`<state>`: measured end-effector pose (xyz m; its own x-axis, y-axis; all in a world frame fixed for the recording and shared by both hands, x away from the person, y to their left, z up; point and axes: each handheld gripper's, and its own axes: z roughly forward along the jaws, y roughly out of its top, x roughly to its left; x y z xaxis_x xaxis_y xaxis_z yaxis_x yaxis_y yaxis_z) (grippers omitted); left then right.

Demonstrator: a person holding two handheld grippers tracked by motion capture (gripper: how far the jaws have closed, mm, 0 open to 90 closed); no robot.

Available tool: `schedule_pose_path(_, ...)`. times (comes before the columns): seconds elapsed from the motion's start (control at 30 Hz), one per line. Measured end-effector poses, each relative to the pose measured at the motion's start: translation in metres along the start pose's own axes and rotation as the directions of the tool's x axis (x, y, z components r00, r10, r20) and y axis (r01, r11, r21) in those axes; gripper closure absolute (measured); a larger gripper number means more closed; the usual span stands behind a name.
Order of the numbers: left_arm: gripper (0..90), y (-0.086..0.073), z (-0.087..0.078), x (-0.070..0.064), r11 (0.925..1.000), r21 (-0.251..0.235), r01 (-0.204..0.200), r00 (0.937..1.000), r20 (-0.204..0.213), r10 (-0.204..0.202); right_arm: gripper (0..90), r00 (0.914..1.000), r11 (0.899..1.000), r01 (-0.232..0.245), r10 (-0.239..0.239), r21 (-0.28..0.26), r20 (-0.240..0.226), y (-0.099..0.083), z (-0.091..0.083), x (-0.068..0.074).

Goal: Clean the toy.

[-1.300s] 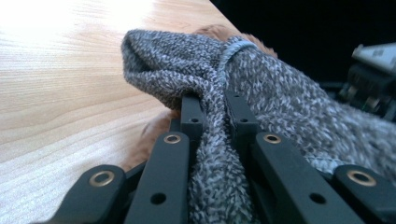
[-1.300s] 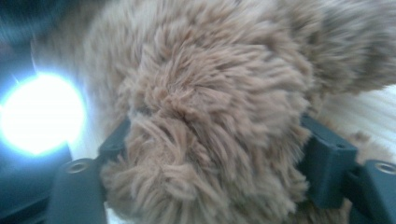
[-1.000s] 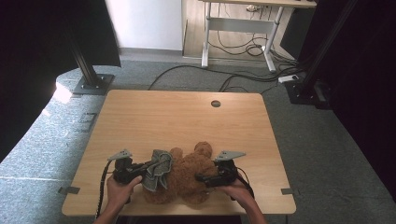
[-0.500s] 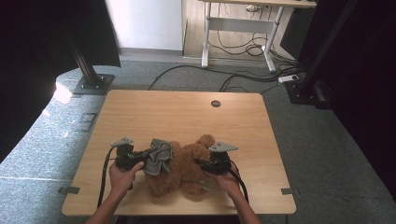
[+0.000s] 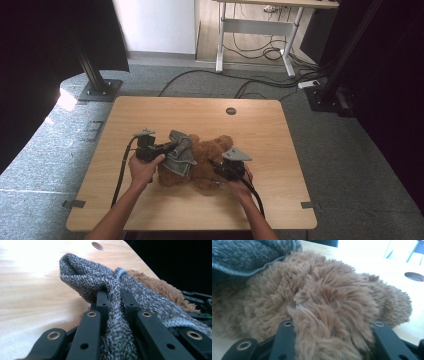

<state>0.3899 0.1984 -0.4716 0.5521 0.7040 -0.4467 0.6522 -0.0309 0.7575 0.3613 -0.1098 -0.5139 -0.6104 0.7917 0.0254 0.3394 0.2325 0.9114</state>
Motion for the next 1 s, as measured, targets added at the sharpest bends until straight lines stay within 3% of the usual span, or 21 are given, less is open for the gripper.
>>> schedule_pose_path(0.1,79.4,-0.017,-0.009,-0.003,0.9998,-0.017,0.007,0.9993,0.038,-0.006,59.6,0.9994,1.000,-0.002,0.002,-0.008,-0.035,-0.010,-0.014,0.006)
schedule_pose_path(0.27,79.4,-0.042,-0.033,-0.014,0.9990,-0.032,0.029,0.9921,0.123,-0.025,59.6,0.9941,1.000,0.013,-0.011,0.020,-0.108,-0.018,-0.035,0.016)
schedule_pose_path(0.37,79.2,-0.040,-0.044,-0.021,0.9981,-0.049,0.038,0.9854,0.168,-0.029,59.9,0.9903,0.999,0.026,-0.023,0.019,-0.137,-0.025,-0.044,0.023)
schedule_pose_path(0.47,79.0,-0.027,-0.045,-0.033,0.9965,-0.080,0.027,0.9786,0.206,-0.010,60.3,0.9888,1.000,0.026,-0.024,0.010,-0.147,-0.033,-0.051,0.026)
schedule_pose_path(0.6,79.0,-0.002,-0.024,-0.063,0.9964,-0.082,-0.024,0.9712,0.234,0.042,60.5,0.9899,0.999,0.047,-0.046,0.007,-0.134,-0.036,-0.055,0.032)
schedule_pose_path(0.67,78.8,0.006,-0.006,-0.076,0.9976,-0.055,-0.043,0.9694,0.239,0.055,60.5,0.9898,0.998,0.058,-0.057,0.002,-0.130,-0.038,-0.056,0.033)
schedule_pose_path(0.73,78.7,0.011,0.022,-0.089,0.9984,0.007,-0.057,0.9733,0.223,0.054,60.4,0.9896,0.998,0.068,-0.068,-0.004,-0.127,-0.039,-0.057,0.034)
schedule_pose_path(0.83,78.7,0.005,0.048,-0.097,0.9926,0.087,-0.085,0.9825,0.173,0.069,60.4,0.9892,0.997,0.080,-0.080,-0.005,-0.123,-0.040,-0.058,0.034)
schedule_pose_path(0.93,79.5,-0.008,0.051,-0.095,0.9914,0.090,-0.095,0.9839,0.160,0.080,59.4,0.9876,0.995,0.102,-0.101,0.000,-0.120,-0.043,-0.060,0.035)
schedule_pose_path(1.0,80.0,-0.015,0.047,-0.093,0.9924,0.077,-0.095,0.9838,0.159,0.082,52.1,0.9857,0.993,0.121,-0.120,-0.004,-0.118,-0.044,-0.063,0.037)
